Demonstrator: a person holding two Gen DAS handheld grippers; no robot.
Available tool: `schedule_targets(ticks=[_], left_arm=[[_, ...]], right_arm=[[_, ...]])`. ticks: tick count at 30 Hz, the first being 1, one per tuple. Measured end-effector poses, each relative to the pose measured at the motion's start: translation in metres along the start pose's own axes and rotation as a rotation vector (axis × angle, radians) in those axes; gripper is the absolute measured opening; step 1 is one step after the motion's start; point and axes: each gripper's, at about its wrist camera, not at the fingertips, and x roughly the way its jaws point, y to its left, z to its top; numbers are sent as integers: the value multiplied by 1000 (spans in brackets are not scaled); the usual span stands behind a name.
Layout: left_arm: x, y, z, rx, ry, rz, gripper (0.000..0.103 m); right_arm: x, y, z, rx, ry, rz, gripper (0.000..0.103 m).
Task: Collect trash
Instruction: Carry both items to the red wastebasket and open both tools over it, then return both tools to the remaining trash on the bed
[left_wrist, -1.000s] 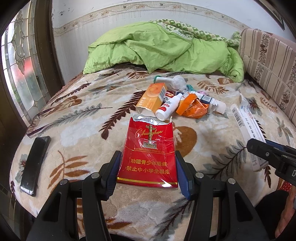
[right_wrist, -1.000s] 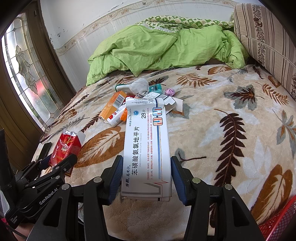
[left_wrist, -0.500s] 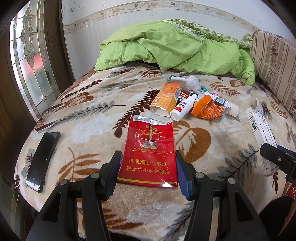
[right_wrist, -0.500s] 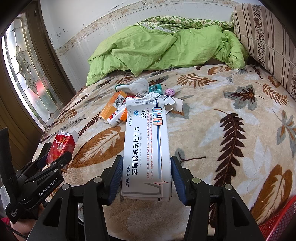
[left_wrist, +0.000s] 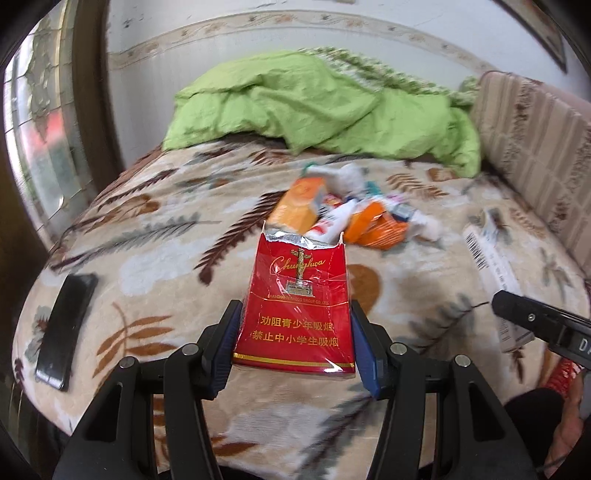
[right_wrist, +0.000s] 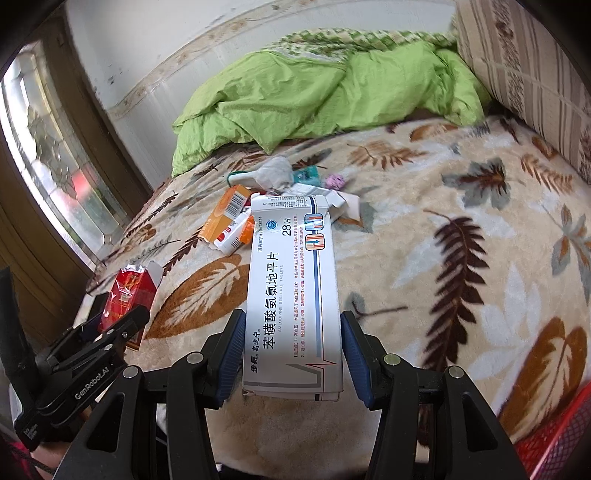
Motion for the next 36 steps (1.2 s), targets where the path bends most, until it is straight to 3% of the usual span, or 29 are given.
schedule_targets(ticks=[2,7,12,17,22,24,25,27,31,36], left_arm=[[-2,-14,8,29,-11,-43,54],[-22,-55,25,108,-24,-230,54],[-46,-120,32,228,-5,-442,54],[-69,-199,18,363,84,-693,54],[-74,-268,-8,461,230,-866,55],[-74,-290,-21,515,268,-891,59],[-74,-299,-26,541,283,-891,68],[-76,-305,-30,554,286,-878,70],[-80,-295,-24,534,274,-871,72],[-77,-264,-8,478,198,-780,77]], right_arm=[[-15,-10,-1,41,0,14,55],[-71,-41,-5,125,-38,4,55],[-142,-87,-27,244,-98,-75,55],[-209,-137,-63,394,-160,-192,55],[-250,-172,-94,504,-193,-285,55],[-255,-180,-101,521,-189,-299,56],[-256,-184,-104,523,-183,-307,56],[-256,-192,-109,537,-172,-313,58],[-260,-198,-112,542,-174,-331,59],[-252,-185,-97,471,-182,-307,59]])
